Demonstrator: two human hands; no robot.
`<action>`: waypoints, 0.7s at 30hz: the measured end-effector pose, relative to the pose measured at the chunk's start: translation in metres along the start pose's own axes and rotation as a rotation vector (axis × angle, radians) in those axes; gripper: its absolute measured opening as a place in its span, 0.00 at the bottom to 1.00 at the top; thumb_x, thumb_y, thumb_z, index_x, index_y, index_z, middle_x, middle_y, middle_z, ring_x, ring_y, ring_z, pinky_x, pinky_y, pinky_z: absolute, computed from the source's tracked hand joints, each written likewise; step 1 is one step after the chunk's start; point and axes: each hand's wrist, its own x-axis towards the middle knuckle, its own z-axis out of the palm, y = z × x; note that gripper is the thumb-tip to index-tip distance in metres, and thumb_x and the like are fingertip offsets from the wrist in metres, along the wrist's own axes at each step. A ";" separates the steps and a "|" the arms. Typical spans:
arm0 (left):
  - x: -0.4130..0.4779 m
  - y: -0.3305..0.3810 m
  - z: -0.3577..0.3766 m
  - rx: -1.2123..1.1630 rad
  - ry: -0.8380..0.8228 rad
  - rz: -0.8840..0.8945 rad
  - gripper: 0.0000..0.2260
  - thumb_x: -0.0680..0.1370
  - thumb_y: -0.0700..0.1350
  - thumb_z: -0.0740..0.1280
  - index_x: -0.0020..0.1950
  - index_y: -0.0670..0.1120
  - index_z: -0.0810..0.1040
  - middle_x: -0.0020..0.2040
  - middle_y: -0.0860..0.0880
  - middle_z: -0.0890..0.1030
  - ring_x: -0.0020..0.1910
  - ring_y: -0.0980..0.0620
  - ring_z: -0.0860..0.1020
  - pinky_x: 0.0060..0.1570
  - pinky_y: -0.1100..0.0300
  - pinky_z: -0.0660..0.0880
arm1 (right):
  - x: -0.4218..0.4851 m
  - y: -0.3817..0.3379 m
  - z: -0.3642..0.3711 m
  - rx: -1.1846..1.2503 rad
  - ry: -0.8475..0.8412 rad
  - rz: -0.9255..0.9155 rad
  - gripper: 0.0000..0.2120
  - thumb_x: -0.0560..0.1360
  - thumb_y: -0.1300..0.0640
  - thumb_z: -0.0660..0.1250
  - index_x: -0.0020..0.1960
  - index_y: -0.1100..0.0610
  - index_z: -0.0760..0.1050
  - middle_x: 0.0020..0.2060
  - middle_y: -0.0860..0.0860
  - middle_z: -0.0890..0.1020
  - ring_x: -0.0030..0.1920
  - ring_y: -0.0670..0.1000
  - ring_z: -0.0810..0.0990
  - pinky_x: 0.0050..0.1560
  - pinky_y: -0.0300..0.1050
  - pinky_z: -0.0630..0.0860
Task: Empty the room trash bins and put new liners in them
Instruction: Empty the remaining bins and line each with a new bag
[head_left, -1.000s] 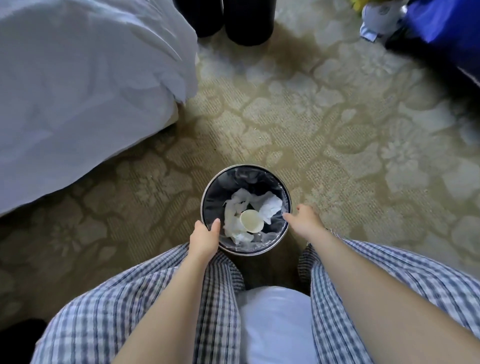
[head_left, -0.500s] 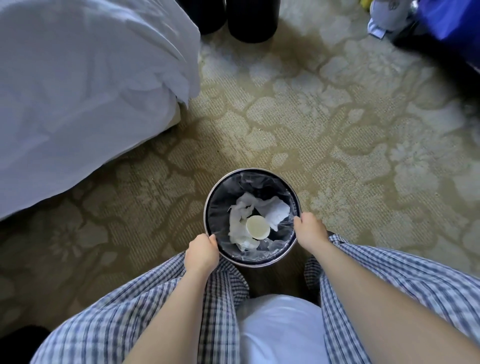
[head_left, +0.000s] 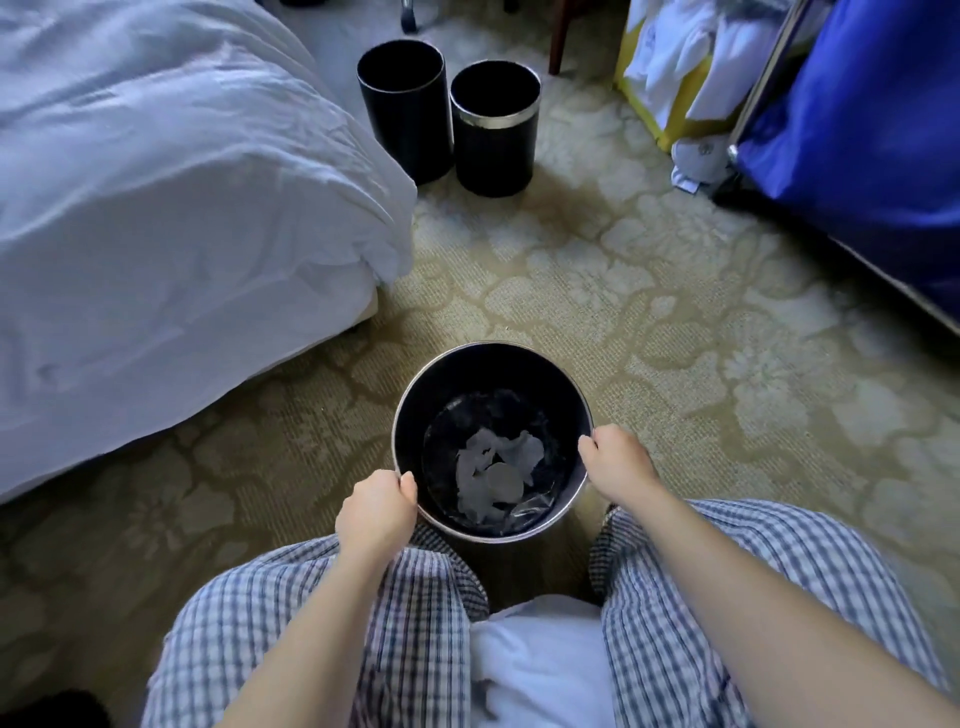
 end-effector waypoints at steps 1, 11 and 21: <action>-0.006 0.000 -0.007 -0.004 0.019 0.015 0.17 0.82 0.52 0.53 0.46 0.43 0.76 0.45 0.44 0.78 0.49 0.41 0.77 0.43 0.57 0.67 | -0.007 -0.002 -0.007 -0.003 0.016 -0.018 0.20 0.80 0.60 0.54 0.30 0.58 0.58 0.27 0.53 0.64 0.27 0.51 0.62 0.27 0.44 0.56; -0.075 0.005 -0.070 -0.114 0.306 0.213 0.22 0.81 0.52 0.54 0.32 0.43 0.71 0.33 0.47 0.77 0.35 0.45 0.76 0.34 0.56 0.67 | -0.071 -0.010 -0.075 0.012 0.217 -0.120 0.20 0.79 0.58 0.56 0.29 0.60 0.62 0.28 0.56 0.72 0.36 0.58 0.71 0.36 0.46 0.63; -0.094 0.088 -0.107 -0.070 0.379 0.410 0.23 0.81 0.55 0.54 0.37 0.42 0.77 0.38 0.45 0.79 0.41 0.41 0.77 0.36 0.57 0.67 | -0.076 0.033 -0.141 0.222 0.440 -0.078 0.19 0.77 0.56 0.58 0.29 0.60 0.64 0.36 0.65 0.80 0.40 0.63 0.81 0.44 0.54 0.77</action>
